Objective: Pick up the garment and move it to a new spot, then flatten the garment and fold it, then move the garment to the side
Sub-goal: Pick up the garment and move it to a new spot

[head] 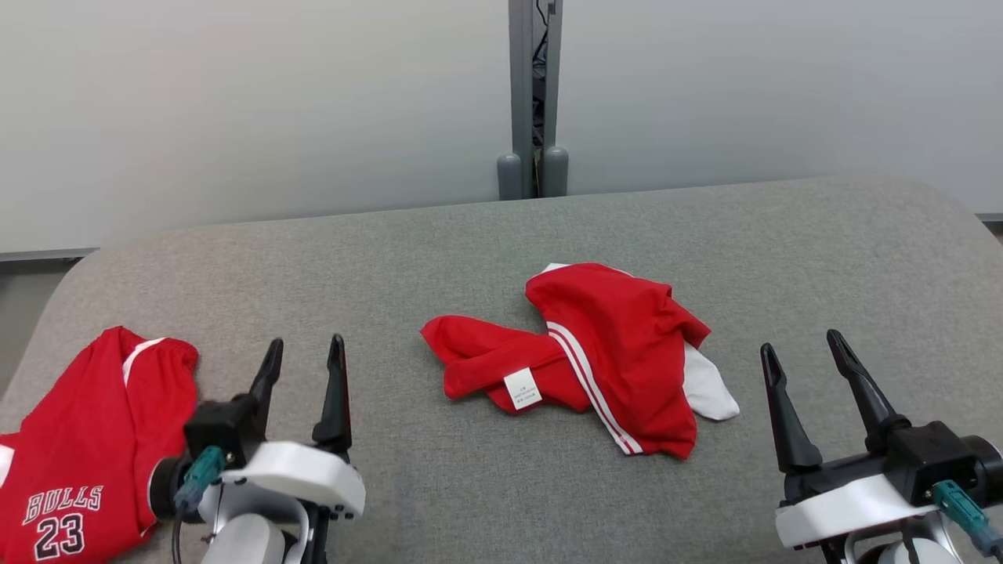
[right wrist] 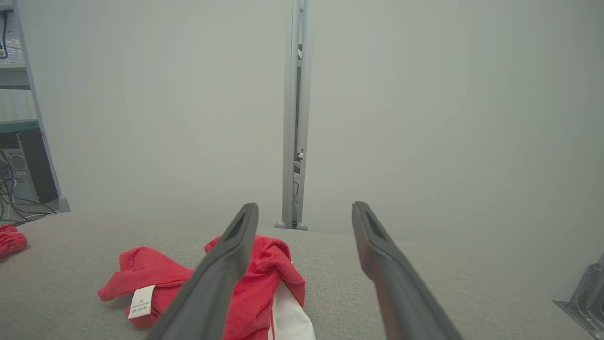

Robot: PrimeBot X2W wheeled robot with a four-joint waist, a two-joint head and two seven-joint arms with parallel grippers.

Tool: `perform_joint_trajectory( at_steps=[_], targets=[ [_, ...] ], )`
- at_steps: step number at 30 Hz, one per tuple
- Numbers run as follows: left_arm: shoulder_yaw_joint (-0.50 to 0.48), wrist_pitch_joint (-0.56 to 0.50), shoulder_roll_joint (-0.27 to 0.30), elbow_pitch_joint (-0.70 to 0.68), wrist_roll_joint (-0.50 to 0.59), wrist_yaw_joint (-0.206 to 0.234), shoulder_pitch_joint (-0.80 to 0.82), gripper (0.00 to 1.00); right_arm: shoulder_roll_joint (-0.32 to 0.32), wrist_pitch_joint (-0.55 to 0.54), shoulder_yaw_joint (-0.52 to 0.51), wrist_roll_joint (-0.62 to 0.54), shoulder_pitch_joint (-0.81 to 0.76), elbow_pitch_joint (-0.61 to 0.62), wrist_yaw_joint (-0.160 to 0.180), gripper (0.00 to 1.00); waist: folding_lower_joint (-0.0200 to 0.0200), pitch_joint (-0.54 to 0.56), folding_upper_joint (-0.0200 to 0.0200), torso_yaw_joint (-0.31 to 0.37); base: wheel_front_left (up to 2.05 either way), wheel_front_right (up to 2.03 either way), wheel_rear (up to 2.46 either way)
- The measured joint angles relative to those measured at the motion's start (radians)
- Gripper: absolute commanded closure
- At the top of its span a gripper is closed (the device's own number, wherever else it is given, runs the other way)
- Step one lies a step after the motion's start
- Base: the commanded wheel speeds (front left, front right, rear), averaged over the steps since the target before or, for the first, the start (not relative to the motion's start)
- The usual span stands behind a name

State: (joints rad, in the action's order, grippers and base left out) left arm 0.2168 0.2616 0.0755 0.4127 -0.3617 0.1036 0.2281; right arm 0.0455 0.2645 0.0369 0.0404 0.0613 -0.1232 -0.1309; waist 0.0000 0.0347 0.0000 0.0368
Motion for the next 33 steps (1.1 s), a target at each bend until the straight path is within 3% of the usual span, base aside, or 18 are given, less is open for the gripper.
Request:
perform_joint_trajectory(
  at_steps=[3, 12, 18, 27, 33],
  targets=[
    [-0.027, 0.0, -0.015, -0.039, 0.029, -0.019, -0.072, 0.0, 0.001, 0.0, 0.001, -0.007, -0.011, -0.012, 0.0, 0.0, 0.0, 0.013, 0.0, -0.015, 0.0, 0.0, 0.0],
    [-0.054, 0.0, -0.027, -0.125, 0.071, -0.003, -0.181, 0.0, 0.001, 0.0, -0.016, -0.009, -0.035, -0.018, 0.0, 0.0, 0.0, 0.034, 0.0, -0.023, 0.0, 0.0, 0.0],
    [-0.034, 0.0, -0.027, -0.125, 0.052, 0.021, -0.203, 0.0, 0.001, 0.0, -0.019, 0.005, -0.037, -0.026, 0.0, 0.0, 0.0, 0.037, 0.0, -0.024, 0.0, 0.0, 0.0],
    [-0.017, 0.0, -0.027, -0.104, 0.049, 0.02, -0.199, 0.0, 0.001, 0.0, -0.019, 0.005, -0.034, -0.025, 0.0, 0.0, 0.0, 0.028, 0.0, -0.017, 0.0, 0.0, 0.0],
    [0.042, 0.0, -0.027, -0.026, 0.118, 0.008, -0.189, 0.0, 0.001, 0.0, -0.009, 0.005, -0.034, -0.025, 0.0, 0.0, 0.0, 0.011, 0.0, 0.0, 0.0, 0.0, 0.0]
  ],
)
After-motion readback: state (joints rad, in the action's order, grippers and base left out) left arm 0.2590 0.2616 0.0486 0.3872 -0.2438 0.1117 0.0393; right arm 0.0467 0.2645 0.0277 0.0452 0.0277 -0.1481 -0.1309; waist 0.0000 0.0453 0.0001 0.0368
